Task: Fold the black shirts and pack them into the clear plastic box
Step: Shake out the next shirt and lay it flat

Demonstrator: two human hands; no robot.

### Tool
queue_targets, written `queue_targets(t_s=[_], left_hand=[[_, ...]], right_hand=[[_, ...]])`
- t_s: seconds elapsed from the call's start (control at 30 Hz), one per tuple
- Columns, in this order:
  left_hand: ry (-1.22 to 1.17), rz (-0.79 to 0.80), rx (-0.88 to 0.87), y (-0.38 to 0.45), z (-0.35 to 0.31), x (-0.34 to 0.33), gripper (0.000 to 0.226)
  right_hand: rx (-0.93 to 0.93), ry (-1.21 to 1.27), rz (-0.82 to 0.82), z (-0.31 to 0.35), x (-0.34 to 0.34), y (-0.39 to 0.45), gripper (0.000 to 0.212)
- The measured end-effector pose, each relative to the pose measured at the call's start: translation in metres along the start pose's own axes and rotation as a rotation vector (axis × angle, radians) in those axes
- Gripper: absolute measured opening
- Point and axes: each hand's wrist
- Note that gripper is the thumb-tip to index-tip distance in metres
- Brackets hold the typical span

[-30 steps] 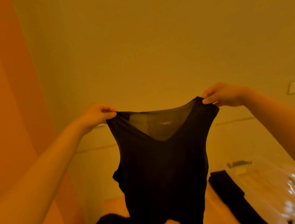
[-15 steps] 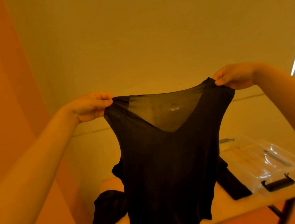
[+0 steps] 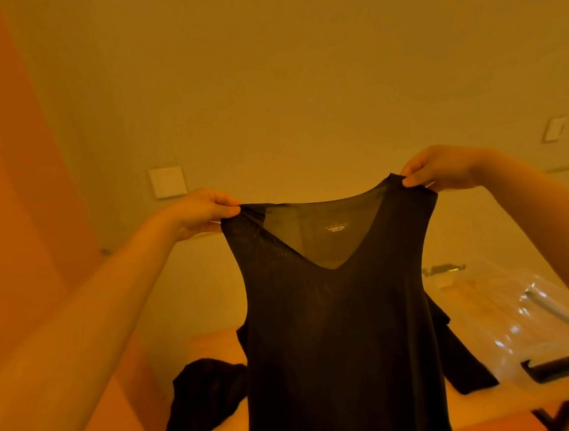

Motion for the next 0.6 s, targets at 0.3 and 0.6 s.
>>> queue_targets(t_s=[0.3, 0.6], left_hand=[[0.087, -0.037, 0.179, 0.13, 0.097, -0.066, 0.016], [0.184, -0.189, 0.437, 0.282, 0.252, -0.169, 0.008]], right_hand=[[-0.068, -0.064, 0.038, -0.092, -0.081, 0.154, 0.01], [-0.184, -0.171, 0.162, -0.238, -0.233, 0.337, 0.007]])
Point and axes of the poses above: each hand's wrist, its own y-axis towards the middle knuckle, its own x-axis out of the back of the hand, z = x × y, and after that the axes turned 14 degrees about -z, right-handed
